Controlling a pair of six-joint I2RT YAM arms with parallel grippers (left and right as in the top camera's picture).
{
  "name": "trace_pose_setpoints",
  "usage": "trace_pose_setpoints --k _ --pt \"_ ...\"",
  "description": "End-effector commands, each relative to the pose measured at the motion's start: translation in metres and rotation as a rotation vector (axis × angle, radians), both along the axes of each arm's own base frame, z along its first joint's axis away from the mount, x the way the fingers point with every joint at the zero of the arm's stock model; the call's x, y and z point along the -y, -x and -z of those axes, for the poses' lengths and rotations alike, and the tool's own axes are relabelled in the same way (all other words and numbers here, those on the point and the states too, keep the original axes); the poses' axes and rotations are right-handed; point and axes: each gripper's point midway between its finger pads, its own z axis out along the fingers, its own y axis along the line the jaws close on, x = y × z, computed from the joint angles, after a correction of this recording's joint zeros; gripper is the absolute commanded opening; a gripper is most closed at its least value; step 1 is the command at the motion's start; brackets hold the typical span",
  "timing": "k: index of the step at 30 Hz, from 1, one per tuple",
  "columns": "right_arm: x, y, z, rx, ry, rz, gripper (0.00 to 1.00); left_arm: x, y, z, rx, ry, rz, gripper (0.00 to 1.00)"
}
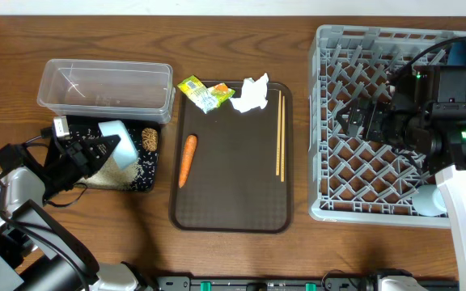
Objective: Sort waste into correct bins and load items into the dishwasher rack
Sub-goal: 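Tilt the white bowl with the left gripper to dump rice onto the black tray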
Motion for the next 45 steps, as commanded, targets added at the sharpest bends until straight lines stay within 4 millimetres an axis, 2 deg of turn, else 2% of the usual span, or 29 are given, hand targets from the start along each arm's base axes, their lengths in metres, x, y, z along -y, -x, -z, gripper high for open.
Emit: trace_pose_setpoints --k 1,3,5,6,8,10,12,15,17,20,23,25,26,27,28,29,30,31,32,34,37,39,40,42,45 --pt "-0.002 0.0 -0.002 0.001 -0.012 0.001 0.99 -0.006 -0.001 0.008 -0.061 0.008 -0.029 0.06" --pt "-0.002 0.002 -0.002 -0.004 -0.012 0.0 0.99 -0.002 0.001 -0.003 -0.018 0.052 -0.016 0.06" --pt "-0.002 0.003 -0.001 -0.011 -0.011 0.001 0.99 -0.006 0.001 0.012 -0.039 -0.043 -0.017 0.06" --pt "-0.002 0.003 -0.001 -0.011 -0.012 0.0 0.99 -0.006 0.001 0.012 -0.08 -0.011 -0.03 0.06" --pt "-0.002 0.003 -0.001 -0.012 -0.012 0.0 0.99 -0.001 0.001 -0.004 -0.012 0.064 -0.013 0.06" --pt "-0.002 0.004 0.0 -0.015 -0.011 0.001 0.99 -0.001 0.0 -0.004 0.02 0.033 -0.004 0.06" --pt "-0.002 0.003 -0.001 -0.01 -0.012 0.0 0.99 0.002 0.001 -0.019 0.06 0.114 0.001 0.06" --pt "-0.002 0.004 0.0 -0.015 -0.011 0.0 0.99 -0.003 0.0 -0.005 0.016 0.046 -0.011 0.06" --pt "-0.002 0.004 0.0 -0.015 -0.011 0.0 0.99 -0.002 0.0 -0.013 0.028 0.094 -0.012 0.06" --pt "-0.002 0.005 0.0 -0.019 -0.011 0.001 0.99 -0.005 -0.001 -0.005 0.05 0.008 -0.009 0.06" --pt "-0.002 0.005 0.0 -0.018 -0.011 0.001 0.99 0.0 0.001 -0.022 -0.001 0.179 -0.015 0.06" --pt "-0.002 0.005 0.0 -0.02 -0.011 0.001 0.99 0.002 0.002 -0.011 0.02 0.068 -0.003 0.06" --pt "-0.002 0.004 0.0 -0.017 -0.011 0.001 0.99 -0.002 0.002 0.007 -0.038 -0.022 -0.011 0.06" --pt "-0.002 0.003 -0.001 -0.012 -0.011 0.001 0.99 -0.006 0.002 0.018 -0.12 -0.032 -0.033 0.06" --pt "-0.002 0.003 -0.001 -0.01 -0.012 0.0 0.99 -0.006 0.002 0.015 -0.18 0.052 -0.057 0.06" --pt "-0.002 0.003 -0.001 -0.011 -0.012 0.0 0.99 -0.002 0.001 -0.002 -0.127 0.145 -0.04 0.06" --pt "-0.002 0.004 0.0 -0.015 -0.011 0.0 0.99 0.002 0.001 -0.016 0.0 0.139 -0.008 0.06" --pt "-0.002 0.004 0.0 -0.017 -0.011 0.001 0.99 0.002 0.0 -0.017 0.076 0.076 0.005 0.06" --pt "-0.002 0.004 -0.001 -0.013 -0.011 0.001 0.99 -0.001 -0.001 -0.01 0.059 0.04 0.001 0.06" --pt "-0.002 0.002 -0.002 -0.006 -0.012 0.0 0.99 0.0 -0.001 -0.015 0.024 0.109 -0.007 0.06" --pt "-0.002 0.004 0.0 -0.015 -0.011 0.001 0.99 -0.001 -0.001 0.0 -0.048 0.06 -0.019 0.06" --pt "-0.002 0.004 0.0 -0.016 -0.011 0.0 0.99 0.001 -0.001 -0.007 -0.056 0.12 -0.016 0.06" --pt "-0.002 0.005 0.0 -0.018 -0.011 0.0 0.99 0.002 -0.001 -0.003 -0.036 0.071 -0.006 0.06" --pt "-0.002 0.004 0.0 -0.017 -0.011 0.0 0.99 -0.001 -0.001 0.013 -0.13 0.027 -0.029 0.06" --pt "-0.002 0.004 -0.001 -0.014 -0.011 0.0 0.99 0.01 -0.001 -0.005 -0.103 0.138 0.0 0.06"
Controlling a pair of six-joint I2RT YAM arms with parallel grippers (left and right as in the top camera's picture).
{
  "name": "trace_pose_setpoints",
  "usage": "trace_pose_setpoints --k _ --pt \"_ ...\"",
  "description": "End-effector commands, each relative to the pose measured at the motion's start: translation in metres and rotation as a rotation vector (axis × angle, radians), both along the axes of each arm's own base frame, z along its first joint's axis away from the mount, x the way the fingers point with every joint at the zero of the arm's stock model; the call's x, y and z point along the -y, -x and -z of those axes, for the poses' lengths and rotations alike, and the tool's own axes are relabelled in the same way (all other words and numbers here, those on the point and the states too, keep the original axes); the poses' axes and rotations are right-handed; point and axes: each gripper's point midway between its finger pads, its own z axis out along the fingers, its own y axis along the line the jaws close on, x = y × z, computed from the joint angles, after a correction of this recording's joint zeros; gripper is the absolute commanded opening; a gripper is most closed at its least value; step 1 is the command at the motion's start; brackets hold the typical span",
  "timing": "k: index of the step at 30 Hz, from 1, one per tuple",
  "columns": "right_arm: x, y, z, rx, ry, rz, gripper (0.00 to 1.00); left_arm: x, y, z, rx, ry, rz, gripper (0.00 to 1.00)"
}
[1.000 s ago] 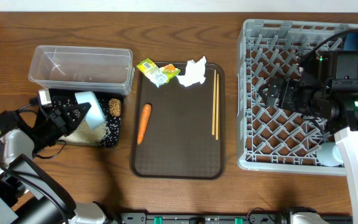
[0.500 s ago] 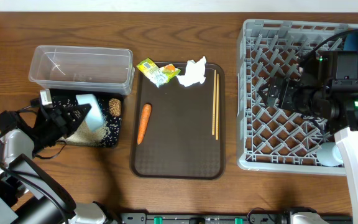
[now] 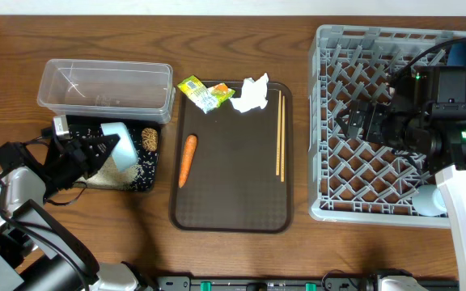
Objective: Sort waste into correct bins and load items into the dishwasher rack
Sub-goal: 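Tilt the white bowl with the left gripper to dump rice onto the black tray, then carry the white bowl right and hand it to the right gripper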
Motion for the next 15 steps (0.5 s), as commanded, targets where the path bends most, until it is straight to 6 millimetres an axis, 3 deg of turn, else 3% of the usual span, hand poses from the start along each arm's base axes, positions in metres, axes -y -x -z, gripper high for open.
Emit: trace_pose_setpoints --k 1,6,15 --pt "-0.002 0.0 -0.003 0.006 -0.011 0.0 0.99 0.013 0.0 -0.013 0.017 0.093 0.031 0.06" --pt "-0.002 -0.003 -0.005 0.02 -0.012 0.0 0.99 0.045 0.001 -0.029 0.099 0.02 0.135 0.06" --pt "-0.002 -0.004 -0.005 0.025 -0.012 0.001 0.99 0.1 0.01 -0.042 0.058 -0.491 0.222 0.06"
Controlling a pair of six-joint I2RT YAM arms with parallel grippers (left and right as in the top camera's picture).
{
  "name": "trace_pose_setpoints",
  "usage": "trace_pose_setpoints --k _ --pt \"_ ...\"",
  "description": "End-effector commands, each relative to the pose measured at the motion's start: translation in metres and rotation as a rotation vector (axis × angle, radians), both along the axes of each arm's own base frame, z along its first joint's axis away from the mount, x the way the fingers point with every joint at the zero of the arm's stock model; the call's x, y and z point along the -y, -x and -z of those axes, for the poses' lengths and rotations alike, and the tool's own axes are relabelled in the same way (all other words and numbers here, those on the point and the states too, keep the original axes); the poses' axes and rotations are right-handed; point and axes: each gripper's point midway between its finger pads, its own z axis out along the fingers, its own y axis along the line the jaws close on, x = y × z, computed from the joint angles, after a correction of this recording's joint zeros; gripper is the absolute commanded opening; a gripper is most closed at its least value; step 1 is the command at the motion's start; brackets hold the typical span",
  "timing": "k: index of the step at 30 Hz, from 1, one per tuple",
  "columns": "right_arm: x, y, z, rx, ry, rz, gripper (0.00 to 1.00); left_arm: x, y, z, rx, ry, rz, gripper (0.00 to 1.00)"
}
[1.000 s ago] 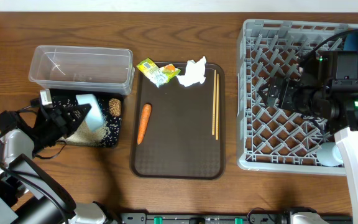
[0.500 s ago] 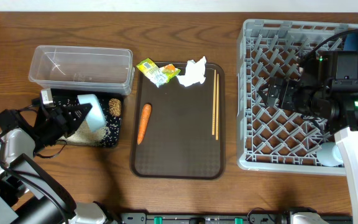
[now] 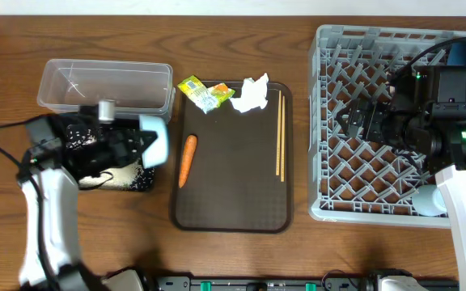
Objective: Sort waste into correct bins and load items into the dishwasher rack
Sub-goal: 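Carry the white bowl right and hand it to the right gripper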
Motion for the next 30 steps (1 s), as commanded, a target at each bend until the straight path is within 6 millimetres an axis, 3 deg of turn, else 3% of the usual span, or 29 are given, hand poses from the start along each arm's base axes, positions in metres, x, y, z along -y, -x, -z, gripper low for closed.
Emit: trace_pose_setpoints --k 1,5,11,15,18,22,27,30 --pt "-0.002 -0.002 -0.004 0.014 -0.012 0.001 0.99 0.015 0.001 -0.004 0.013 -0.257 -0.019 0.06" --pt "-0.003 -0.004 -0.006 0.026 -0.012 0.0 0.99 0.051 0.012 -0.004 0.052 -0.406 0.052 0.06" --pt "-0.002 -0.002 -0.005 0.017 -0.012 0.0 0.99 0.104 0.03 0.011 0.088 -0.537 0.217 0.06" --pt "-0.001 -0.003 -0.005 0.021 -0.012 0.005 0.99 0.129 0.03 0.013 0.083 -0.525 0.239 0.06" --pt "0.009 -0.004 -0.012 0.044 -0.016 0.043 0.99 0.158 0.024 -0.005 0.128 -0.407 0.254 0.06" --pt "0.04 -0.002 -0.028 0.091 -0.019 0.146 0.99 0.183 0.006 -0.039 0.204 -0.249 0.21 0.06" --pt "0.077 0.015 -0.038 0.106 -0.014 0.273 0.99 0.209 -0.016 -0.089 0.279 0.008 0.201 0.06" --pt "0.09 0.023 -0.037 0.09 -0.014 0.323 0.99 0.224 -0.033 -0.107 0.293 0.144 0.184 0.06"
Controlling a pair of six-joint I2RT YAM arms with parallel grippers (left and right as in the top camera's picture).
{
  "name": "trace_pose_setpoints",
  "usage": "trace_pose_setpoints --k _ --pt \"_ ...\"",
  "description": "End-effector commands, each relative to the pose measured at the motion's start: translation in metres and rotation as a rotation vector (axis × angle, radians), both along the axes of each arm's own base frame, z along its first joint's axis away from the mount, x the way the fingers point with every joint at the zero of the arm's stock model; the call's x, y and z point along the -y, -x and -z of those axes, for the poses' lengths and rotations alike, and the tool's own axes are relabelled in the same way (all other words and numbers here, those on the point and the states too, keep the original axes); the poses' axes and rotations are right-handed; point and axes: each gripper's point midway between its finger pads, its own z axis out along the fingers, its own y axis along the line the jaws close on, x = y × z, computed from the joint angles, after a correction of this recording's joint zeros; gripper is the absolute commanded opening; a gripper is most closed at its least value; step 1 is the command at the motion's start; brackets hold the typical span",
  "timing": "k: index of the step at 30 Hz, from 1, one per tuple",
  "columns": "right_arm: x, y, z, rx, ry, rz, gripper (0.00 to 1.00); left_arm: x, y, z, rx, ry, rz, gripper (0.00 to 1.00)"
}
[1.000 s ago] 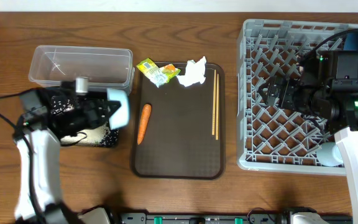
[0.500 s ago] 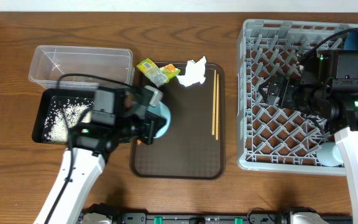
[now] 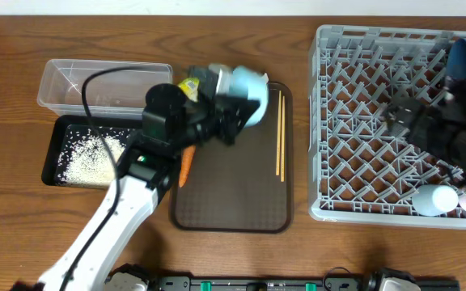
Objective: Sort waste into correct bins and load items into the dishwasher rack
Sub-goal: 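Carry the white bowl right and hand it to the right gripper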
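My left gripper is shut on a light blue bowl, held tilted above the far end of the brown tray. On that tray lie a carrot, half under my left arm, and a pair of chopsticks. A yellow wrapper peeks out beside the wrist; the crumpled tissue is hidden under the bowl. My right gripper hovers over the grey dishwasher rack, blurred, apparently open and holding nothing.
A black bin holding rice stands at the left, with a clear plastic container behind it. In the rack sit a dark blue bowl at the far right corner and a pale cup at the near right.
My left arm has moved right with the light blue bowl, from the black bin's right edge to above the tray's far end. My right arm has shifted right over the rack.
At first my left gripper held the light blue bowl tipped over the black bin, with rice in it, and stayed there. Then the bowl was at the bin's right edge. Now it hangs over the brown tray, and the right arm has shifted right.
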Motion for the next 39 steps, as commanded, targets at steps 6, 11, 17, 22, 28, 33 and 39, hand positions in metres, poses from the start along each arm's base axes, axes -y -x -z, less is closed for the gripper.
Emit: trace_pose_setpoints --k 6,11,17,22,28,33,39 --pt "0.015 0.009 -0.006 -0.001 -0.013 0.068 0.99 0.055 -0.027 -0.011 -0.251 0.389 0.144 0.06" --pt "0.015 0.01 -0.005 -0.008 -0.014 0.068 0.99 0.092 -0.032 0.02 -0.375 0.453 0.21 0.06" --pt "0.014 0.013 -0.003 -0.02 -0.018 0.068 0.99 0.128 -0.026 0.044 -0.414 0.458 0.279 0.06" --pt "0.013 0.015 -0.001 -0.034 -0.021 0.067 0.99 0.144 -0.018 0.052 -0.399 0.436 0.301 0.06" --pt "0.013 0.018 0.002 -0.05 -0.025 0.067 0.99 0.157 -0.019 0.067 -0.441 0.432 0.237 0.06" --pt "0.012 0.02 0.003 -0.058 -0.027 0.067 0.99 0.17 -0.01 0.063 -0.437 0.434 0.258 0.06" --pt "0.011 0.022 0.004 -0.068 -0.03 0.067 0.99 0.182 0.001 0.062 -0.428 0.434 0.265 0.06"
